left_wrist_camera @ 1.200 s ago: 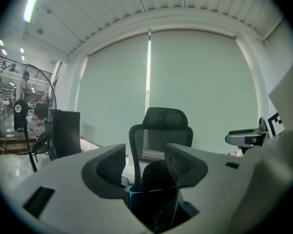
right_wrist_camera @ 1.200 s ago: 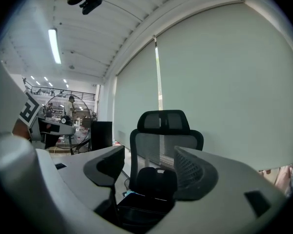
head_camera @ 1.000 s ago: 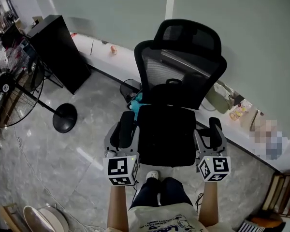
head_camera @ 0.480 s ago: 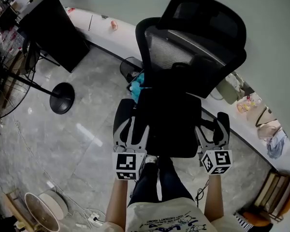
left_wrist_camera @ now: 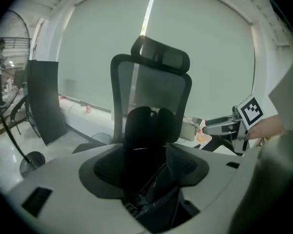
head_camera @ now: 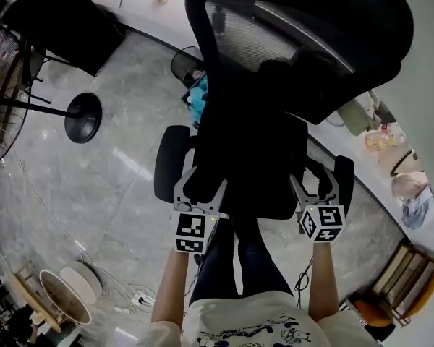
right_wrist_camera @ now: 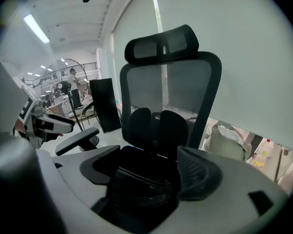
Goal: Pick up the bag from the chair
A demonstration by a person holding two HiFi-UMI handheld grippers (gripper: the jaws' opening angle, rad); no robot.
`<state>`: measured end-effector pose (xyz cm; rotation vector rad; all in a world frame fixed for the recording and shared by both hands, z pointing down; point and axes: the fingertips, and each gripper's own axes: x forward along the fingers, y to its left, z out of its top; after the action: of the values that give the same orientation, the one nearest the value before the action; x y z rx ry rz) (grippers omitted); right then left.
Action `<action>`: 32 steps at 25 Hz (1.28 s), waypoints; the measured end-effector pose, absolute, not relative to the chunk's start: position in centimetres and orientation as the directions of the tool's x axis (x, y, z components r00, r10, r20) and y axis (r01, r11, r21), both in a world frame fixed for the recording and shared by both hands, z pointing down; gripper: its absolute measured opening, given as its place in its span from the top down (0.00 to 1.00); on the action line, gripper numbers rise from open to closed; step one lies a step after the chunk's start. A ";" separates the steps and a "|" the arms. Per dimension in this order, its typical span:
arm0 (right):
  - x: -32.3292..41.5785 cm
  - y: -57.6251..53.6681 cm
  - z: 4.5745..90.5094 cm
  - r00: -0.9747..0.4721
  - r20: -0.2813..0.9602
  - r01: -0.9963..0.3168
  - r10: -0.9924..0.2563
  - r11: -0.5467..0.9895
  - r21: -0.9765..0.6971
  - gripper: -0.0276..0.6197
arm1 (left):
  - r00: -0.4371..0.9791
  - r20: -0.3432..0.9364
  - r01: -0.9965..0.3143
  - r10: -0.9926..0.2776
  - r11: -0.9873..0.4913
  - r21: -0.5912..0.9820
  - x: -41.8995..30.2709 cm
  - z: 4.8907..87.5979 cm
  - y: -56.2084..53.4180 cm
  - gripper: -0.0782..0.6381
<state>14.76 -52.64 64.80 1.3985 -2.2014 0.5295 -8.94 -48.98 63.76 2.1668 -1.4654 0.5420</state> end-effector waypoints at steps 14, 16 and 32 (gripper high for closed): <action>15.9 -53.8 77.3 -0.405 0.713 -0.876 -0.573 0.467 -0.122 0.35 | 0.404 0.652 -0.912 -0.641 -0.337 0.233 -6.1 75.8 -49.7 0.49; 15.7 -53.9 78.5 -0.409 0.724 -0.867 -0.556 0.485 -0.118 0.35 | 0.414 0.665 -0.907 -0.622 -0.348 0.239 -6.0 77.1 -49.6 0.49; 15.6 -54.2 83.0 -0.429 0.742 -0.844 -0.515 0.521 -0.127 0.56 | 0.474 0.689 -0.874 -0.548 -0.387 0.294 -4.5 82.4 -50.2 0.63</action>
<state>15.56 -54.16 83.00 1.1009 -2.1128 0.6539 -4.54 -50.19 82.39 2.0820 -1.1728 0.6558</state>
